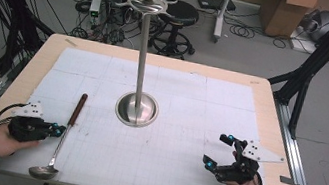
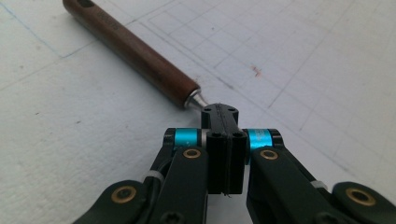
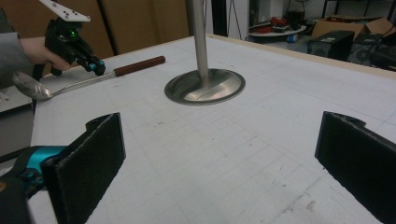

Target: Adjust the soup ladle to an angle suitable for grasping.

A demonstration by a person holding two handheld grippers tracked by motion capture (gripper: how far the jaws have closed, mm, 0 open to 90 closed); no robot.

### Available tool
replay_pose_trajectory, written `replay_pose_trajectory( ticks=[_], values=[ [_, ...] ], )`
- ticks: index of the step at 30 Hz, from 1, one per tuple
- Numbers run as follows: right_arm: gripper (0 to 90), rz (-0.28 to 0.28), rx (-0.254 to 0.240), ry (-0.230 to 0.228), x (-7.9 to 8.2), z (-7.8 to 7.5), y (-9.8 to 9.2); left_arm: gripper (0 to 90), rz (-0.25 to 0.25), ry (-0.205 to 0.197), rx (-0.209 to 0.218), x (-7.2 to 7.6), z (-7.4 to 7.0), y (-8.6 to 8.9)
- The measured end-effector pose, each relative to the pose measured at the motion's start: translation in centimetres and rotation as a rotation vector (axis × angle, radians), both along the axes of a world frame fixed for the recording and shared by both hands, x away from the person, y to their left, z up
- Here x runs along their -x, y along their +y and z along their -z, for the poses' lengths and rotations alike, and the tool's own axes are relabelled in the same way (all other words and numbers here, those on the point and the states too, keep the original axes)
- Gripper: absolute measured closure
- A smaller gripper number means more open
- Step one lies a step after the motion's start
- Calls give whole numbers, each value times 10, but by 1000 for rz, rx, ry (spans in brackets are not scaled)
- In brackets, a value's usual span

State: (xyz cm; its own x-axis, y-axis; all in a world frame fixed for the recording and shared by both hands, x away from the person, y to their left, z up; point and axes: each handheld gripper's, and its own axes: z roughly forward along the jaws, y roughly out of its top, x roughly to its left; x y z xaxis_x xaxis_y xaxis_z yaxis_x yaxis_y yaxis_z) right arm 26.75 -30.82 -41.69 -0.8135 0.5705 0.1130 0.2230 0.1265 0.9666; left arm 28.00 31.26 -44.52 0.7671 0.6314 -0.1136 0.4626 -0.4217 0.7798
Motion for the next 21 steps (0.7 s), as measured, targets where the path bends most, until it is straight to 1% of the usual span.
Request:
replay_pose_trajectory(
  ticks=[2, 6, 8, 10, 13, 17, 19, 21],
  values=[
    [7, 0, 2, -3, 0, 0, 0, 897, -4, 15, -6, -2, 2, 0],
    [7, -1, 5, -5, 0, 0, 1, 896, 4, 16, 2, -5, 4, -2],
    [7, 1, 3, 1, 0, 0, 0, 897, 1, 24, 4, -6, 4, -3],
    [7, 1, 2, 3, 0, 0, 0, 897, 2, 17, -5, -6, 4, -4],
    [8, -1, 4, -3, 0, 0, 1, 897, 0, 13, -7, -6, 4, -5],
    [7, -3, 6, 2, 0, 0, 1, 897, 0, 11, -7, -6, 4, -5],
    [7, -4, 10, 0, -1, 0, 1, 897, 6, 1, -2, -6, 5, -7],
    [7, -4, 8, 2, -1, 0, 1, 897, 10, -1, -3, -6, 5, -9]
  ],
)
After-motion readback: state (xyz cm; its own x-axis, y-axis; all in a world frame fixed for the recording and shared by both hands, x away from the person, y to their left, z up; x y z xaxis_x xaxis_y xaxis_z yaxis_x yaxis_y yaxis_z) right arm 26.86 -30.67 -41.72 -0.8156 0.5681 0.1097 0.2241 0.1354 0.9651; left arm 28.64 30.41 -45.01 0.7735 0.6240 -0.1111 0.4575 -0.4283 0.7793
